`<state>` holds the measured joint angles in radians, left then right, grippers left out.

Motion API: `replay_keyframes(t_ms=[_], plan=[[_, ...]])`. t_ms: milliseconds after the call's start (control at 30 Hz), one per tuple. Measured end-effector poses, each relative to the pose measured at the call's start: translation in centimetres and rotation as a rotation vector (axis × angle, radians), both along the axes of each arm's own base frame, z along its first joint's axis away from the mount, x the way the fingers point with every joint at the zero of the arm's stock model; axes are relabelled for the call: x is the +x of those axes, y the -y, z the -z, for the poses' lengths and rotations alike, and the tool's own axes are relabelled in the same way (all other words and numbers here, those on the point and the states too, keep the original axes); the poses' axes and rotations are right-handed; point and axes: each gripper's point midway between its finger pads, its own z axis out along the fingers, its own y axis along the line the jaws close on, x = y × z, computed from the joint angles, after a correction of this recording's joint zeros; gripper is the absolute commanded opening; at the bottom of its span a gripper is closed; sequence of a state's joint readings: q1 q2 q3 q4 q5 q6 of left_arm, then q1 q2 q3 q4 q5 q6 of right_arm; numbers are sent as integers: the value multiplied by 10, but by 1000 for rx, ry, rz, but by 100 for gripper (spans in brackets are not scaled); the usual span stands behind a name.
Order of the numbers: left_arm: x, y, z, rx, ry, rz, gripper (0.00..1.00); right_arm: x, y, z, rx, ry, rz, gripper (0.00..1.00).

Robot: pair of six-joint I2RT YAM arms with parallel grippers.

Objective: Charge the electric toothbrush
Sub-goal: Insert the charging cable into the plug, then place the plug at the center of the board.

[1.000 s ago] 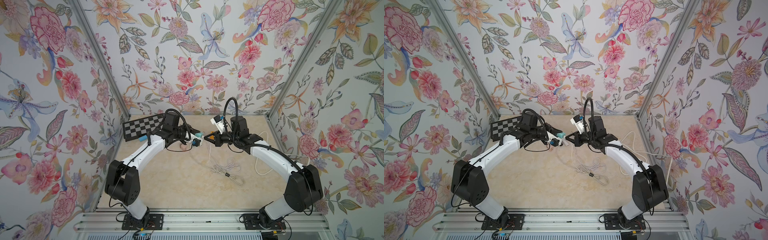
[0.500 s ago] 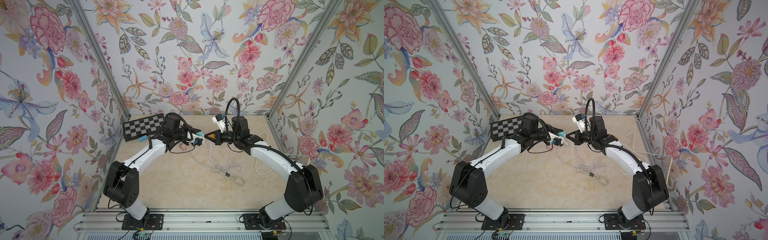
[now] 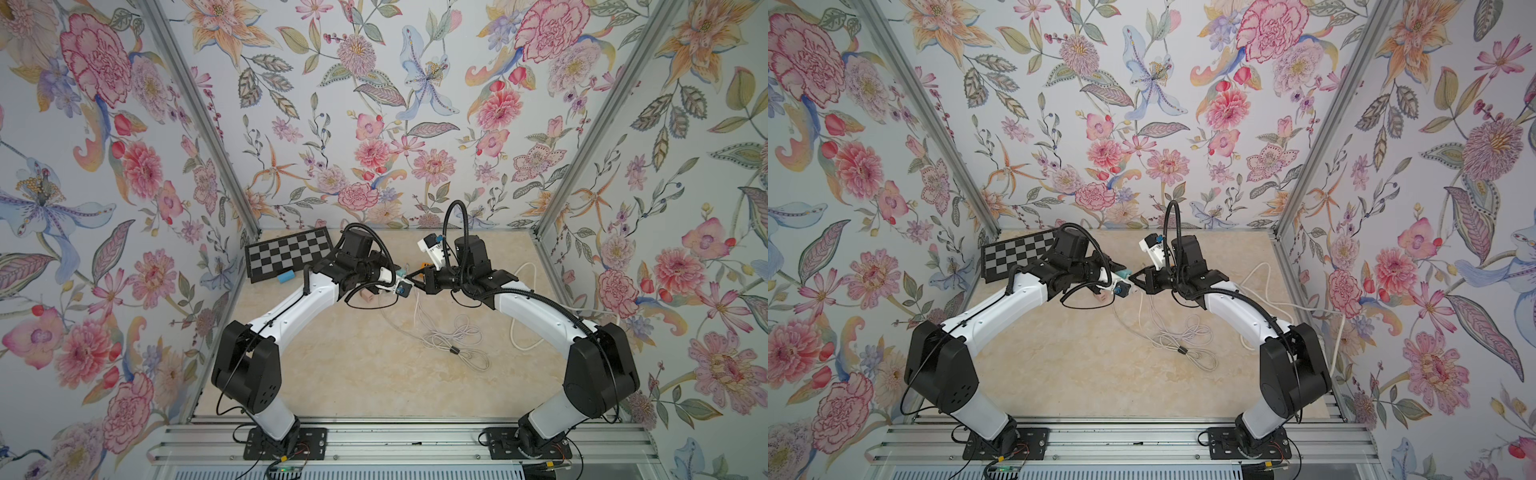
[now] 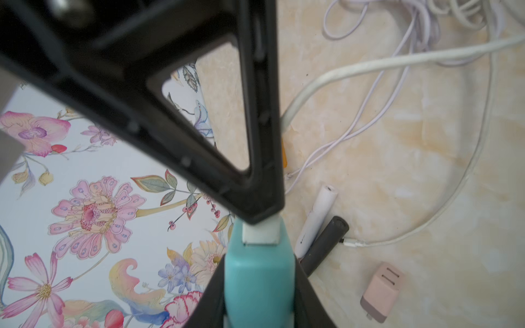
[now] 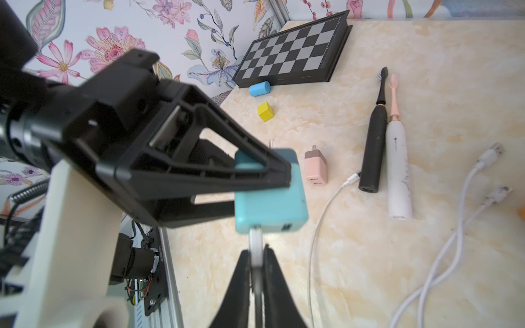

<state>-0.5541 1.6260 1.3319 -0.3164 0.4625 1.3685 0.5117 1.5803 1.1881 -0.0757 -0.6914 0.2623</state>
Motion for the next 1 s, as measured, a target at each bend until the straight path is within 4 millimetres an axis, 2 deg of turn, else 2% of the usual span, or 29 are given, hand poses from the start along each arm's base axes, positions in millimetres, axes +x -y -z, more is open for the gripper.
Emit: replay_keyframes(t_ms=[100, 133, 233, 300, 400, 600, 667, 733, 800, 933, 1000], plan=[[-26, -2, 11, -30, -74, 5, 0, -19, 11, 0, 4, 19, 11, 52], [-37, -8, 18, -35, -107, 0, 0, -23, 16, -4, 9, 45, 23, 59], [-68, -28, 42, -36, -186, -43, 0, -34, 32, -19, 24, 111, 77, 72], [-81, -42, 66, -15, -246, -87, 0, -35, 38, -29, 36, 141, 115, 76], [-89, -63, 107, 57, -335, -174, 0, -31, 43, -37, 43, 164, 158, 79], [-89, -88, 160, 182, -476, -297, 0, -28, 46, -28, 15, 139, 181, 83], [-89, -95, 174, 219, -506, -329, 9, -28, 47, -27, 12, 137, 181, 85], [-89, -102, 188, 260, -530, -362, 38, -28, 47, -26, 8, 135, 181, 86], [-84, -105, 189, 269, -517, -392, 64, -29, 48, -25, 4, 130, 183, 87], [-75, -107, 186, 249, -495, -453, 76, -29, 50, -25, -4, 134, 189, 87], [-73, -106, 177, 212, -479, -476, 81, -28, 51, -26, -4, 137, 193, 87]])
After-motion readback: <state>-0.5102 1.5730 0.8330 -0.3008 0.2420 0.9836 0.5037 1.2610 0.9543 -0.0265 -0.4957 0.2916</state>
